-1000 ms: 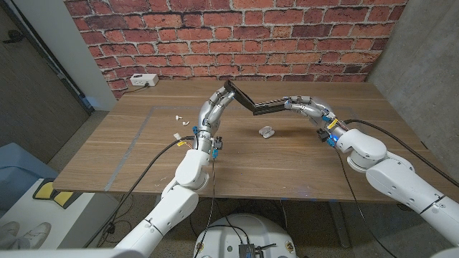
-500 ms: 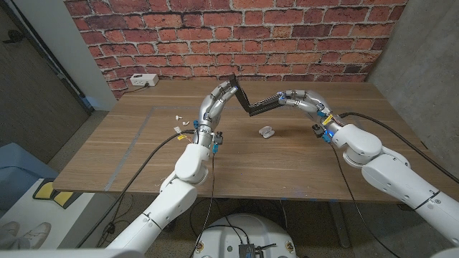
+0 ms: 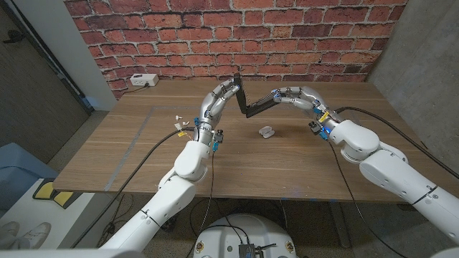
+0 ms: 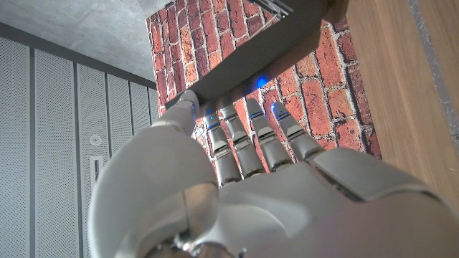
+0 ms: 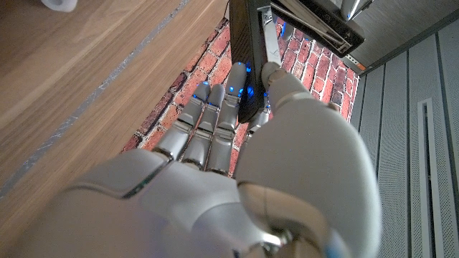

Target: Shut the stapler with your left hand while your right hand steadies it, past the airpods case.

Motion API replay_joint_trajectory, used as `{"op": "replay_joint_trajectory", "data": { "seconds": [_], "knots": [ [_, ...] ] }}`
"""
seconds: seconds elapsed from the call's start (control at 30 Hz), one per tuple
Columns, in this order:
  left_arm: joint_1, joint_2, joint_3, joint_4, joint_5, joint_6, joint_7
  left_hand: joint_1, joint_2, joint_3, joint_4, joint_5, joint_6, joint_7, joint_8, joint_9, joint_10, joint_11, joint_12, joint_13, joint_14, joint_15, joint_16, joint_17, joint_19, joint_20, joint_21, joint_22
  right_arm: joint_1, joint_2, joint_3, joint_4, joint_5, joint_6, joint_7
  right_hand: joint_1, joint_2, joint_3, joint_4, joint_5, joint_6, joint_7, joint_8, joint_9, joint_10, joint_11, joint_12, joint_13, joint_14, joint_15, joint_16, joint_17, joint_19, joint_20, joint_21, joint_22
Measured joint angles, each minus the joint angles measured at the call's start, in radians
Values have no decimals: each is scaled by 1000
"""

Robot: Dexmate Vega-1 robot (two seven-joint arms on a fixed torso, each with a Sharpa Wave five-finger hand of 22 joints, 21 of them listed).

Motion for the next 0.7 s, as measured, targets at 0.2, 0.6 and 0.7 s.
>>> {"op": "replay_joint_trajectory", "data": {
  "seconds": [0.2,0.6,0.7],
  "knots": [
    [-3,2,1,-2,4,11,-1,1,-1,0,0,1,3,3,0,0,0,0,0,5,-1,2,6,3,-3,3,0,0,4,-5,-3,-15,-13,0,-1,0,0,-3,0,0,-4,3,0,0,3,-3,-3,1,2,2,0,0,0,0,0,0],
    [-15,9,6,-9,14,36,-1,3,-3,4,-4,1,12,12,2,0,0,0,0,9,-3,3,6,3,-3,3,0,0,10,-1,-15,-36,-54,0,-11,0,0,-5,0,-3,-3,3,-4,0,4,-3,-3,-3,6,2,-7,5,0,0,7,-2],
    [-15,9,6,-9,14,48,-6,16,-16,4,-4,1,21,13,2,0,0,0,15,16,-3,3,10,3,-3,3,0,0,12,1,-18,-42,-79,0,-21,0,0,-5,0,-4,-3,3,-4,0,9,-8,-1,-8,8,3,-7,5,0,0,8,-2]
  ]
}}
